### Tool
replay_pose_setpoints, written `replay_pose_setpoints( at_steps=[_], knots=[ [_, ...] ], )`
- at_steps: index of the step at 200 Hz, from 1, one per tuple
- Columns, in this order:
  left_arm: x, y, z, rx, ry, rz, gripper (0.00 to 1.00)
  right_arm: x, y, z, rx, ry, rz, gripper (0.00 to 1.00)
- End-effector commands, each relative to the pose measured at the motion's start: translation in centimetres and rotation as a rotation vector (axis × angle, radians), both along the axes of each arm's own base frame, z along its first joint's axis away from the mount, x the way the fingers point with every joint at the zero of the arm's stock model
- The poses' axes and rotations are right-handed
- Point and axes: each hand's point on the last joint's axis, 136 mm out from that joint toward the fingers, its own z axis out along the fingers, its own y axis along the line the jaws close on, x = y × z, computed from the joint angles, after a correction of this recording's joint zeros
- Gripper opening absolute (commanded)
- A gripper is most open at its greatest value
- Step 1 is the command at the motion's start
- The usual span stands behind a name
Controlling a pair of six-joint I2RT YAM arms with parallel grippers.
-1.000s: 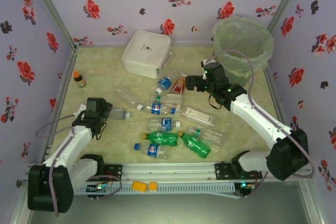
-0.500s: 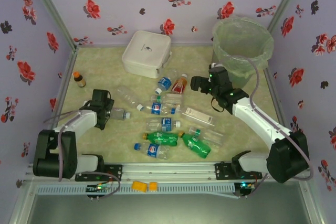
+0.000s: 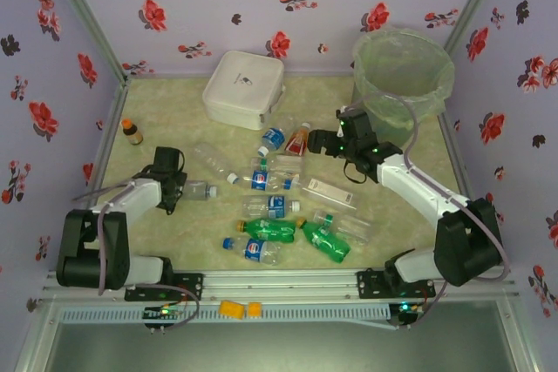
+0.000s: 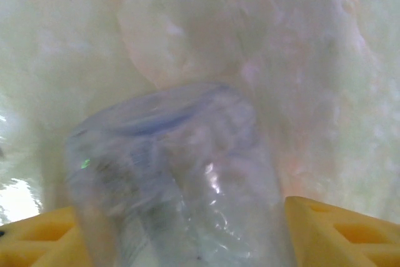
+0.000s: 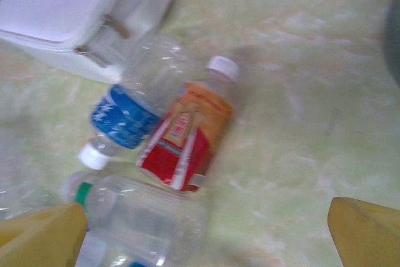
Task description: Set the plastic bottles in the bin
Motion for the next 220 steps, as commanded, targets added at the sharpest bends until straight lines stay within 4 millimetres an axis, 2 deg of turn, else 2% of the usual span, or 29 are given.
replay_pose_setpoints(
  at_steps=[1,25,53,82,99,134,172,198,220],
  knots=[
    [1.2,0.0,2.4,-0.006,-0.134,-0.013,0.59,-0.5,3.2,1.5,0.107,-0.038,0.145,1.0],
    [1.9,-0.2,5.6,0.007,-0.282,-0.053,0.57,-1.2,4.8,1.9,0.126,-0.056,0.213,1.0],
    [2.8,-1.4,11.1,0.037,-0.52,-0.147,0.54,-2.0,6.7,3.1,0.148,-0.104,0.277,1.0],
    [3.2,-3.8,16.2,0.082,-0.695,-0.28,0.54,-3.0,9.2,4.2,0.185,-0.141,0.362,1.0],
    [3.5,-5.8,18.3,0.077,-0.759,-0.373,0.53,-3.9,11.0,4.9,0.223,-0.157,0.429,1.0],
    [4.5,-10.5,20.5,0.08,-0.816,-0.562,0.53,-6.1,15.0,6.0,0.271,-0.172,0.565,0.99],
    [5.8,-15.8,21.7,0.009,-0.842,-0.732,0.54,-7.3,17.9,5.2,0.262,-0.157,0.639,0.98],
    [6.2,-18.0,21.7,-0.046,-0.853,-0.774,0.54,-7.7,19.1,4.3,0.257,-0.136,0.661,0.97],
    [6.1,-19.2,21.2,-0.074,-0.849,-0.79,0.54,-7.7,19.8,3.6,0.26,-0.126,0.665,0.95]
  ],
)
